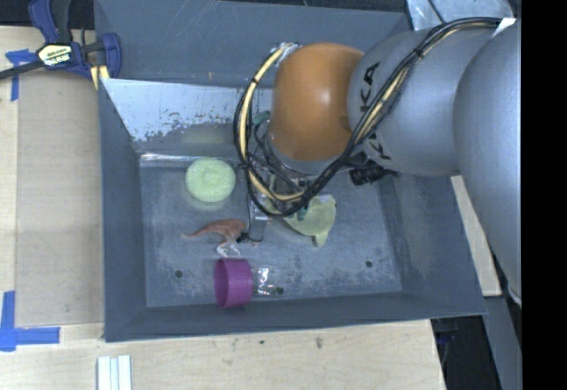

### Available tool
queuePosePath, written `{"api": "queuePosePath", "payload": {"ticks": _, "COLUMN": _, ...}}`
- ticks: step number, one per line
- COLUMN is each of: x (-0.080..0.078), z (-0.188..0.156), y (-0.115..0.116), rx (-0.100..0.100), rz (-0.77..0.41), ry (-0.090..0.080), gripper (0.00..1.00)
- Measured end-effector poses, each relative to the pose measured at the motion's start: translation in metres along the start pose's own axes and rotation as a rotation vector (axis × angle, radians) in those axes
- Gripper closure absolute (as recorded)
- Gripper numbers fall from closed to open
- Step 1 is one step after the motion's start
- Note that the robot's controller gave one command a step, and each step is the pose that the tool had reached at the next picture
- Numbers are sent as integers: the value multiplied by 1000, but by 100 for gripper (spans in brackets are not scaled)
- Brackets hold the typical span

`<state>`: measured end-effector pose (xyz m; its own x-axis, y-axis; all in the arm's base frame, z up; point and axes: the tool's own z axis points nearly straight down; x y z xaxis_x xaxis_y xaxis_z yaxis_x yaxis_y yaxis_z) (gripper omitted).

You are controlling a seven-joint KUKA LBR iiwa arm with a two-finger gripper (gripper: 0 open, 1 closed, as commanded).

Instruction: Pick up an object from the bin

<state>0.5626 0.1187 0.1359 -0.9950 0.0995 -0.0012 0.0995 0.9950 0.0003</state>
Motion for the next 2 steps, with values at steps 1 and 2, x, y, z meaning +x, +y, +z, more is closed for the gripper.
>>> {"api": "queuePosePath", "payload": {"ticks": 1, "x": 3, "z": 62, "y": 4, "rx": -3, "rz": -40, "ry": -9, "gripper": 0}}
{"api": "queuePosePath", "payload": {"ticks": 2, "x": 5, "z": 62, "y": 10, "rx": -1, "rz": 34, "ry": -1, "gripper": 100}}
